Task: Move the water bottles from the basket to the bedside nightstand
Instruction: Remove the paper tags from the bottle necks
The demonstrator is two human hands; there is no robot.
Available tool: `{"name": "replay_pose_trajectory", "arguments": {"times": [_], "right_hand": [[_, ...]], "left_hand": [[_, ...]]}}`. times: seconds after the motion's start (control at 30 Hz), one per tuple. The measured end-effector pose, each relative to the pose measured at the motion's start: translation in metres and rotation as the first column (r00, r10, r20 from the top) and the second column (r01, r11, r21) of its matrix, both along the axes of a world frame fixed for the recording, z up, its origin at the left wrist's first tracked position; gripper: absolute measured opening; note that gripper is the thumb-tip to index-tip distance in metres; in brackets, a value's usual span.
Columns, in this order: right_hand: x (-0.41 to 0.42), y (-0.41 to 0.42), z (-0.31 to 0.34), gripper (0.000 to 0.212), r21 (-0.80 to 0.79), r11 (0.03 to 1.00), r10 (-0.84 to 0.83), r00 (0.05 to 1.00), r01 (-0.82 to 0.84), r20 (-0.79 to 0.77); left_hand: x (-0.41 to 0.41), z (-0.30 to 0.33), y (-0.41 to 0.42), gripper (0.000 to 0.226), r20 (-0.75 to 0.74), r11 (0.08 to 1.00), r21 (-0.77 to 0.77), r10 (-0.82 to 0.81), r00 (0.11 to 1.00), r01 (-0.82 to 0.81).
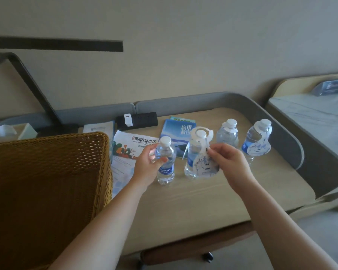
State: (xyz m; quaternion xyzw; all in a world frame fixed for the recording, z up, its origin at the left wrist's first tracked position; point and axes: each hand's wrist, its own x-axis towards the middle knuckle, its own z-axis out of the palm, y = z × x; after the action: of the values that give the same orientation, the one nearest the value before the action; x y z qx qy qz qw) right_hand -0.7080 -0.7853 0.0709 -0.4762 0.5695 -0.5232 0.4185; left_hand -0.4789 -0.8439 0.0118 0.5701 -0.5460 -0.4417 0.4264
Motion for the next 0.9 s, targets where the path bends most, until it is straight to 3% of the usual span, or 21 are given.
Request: {"name": "replay_pose_trajectory", "arguments": {"times": [0.2,0.43,0.57,0.67,0.77,0.83,0.9], "right_hand": [[-0.082,0.046,-0.058,0.007,0.210,0.935,-0.294,0.956,0.285,0.010],[-0.143,0.038,-0.115,0.007,0.422,0.842,-0.214,0.925,0.337,-0.313],[-0.163,0.028,-0.128,0.009,0.421,0.851,-0.096,0.881,0.314,-0.463],[-0.168,0.023,-0.135,0.005,0.433,0.851,-0.065,0.877,0.298,-0.476],[-0.166,0.021,-0.131,0.031,0.413,0.850,-0.084,0.857,0.328,-0.509],[-0.154,0.015,-0.117,0.040,0.308,0.894,-0.122,0.836,0.327,-0.534],[-0.128,0.003,-0.095,0.046,0.198,0.953,-0.115,0.878,0.230,-0.464]], "left_hand": [[-0.018,-0.002,-0.009,0.048,0.055,0.997,-0.040,0.065,0.996,-0.063],[-0.047,-0.005,-0.017,0.050,0.055,0.981,-0.065,0.186,0.981,-0.182],[-0.052,-0.008,-0.017,0.050,0.041,0.976,-0.072,0.211,0.977,-0.207],[-0.054,-0.007,-0.015,0.050,0.036,0.971,-0.075,0.229,0.973,-0.226],[-0.057,-0.006,-0.014,0.048,0.039,0.970,-0.074,0.234,0.972,-0.230],[-0.057,-0.007,-0.014,0.048,0.037,0.971,-0.074,0.230,0.972,-0.227],[-0.056,-0.008,-0.014,0.047,0.030,0.972,-0.073,0.225,0.974,-0.223]]}}
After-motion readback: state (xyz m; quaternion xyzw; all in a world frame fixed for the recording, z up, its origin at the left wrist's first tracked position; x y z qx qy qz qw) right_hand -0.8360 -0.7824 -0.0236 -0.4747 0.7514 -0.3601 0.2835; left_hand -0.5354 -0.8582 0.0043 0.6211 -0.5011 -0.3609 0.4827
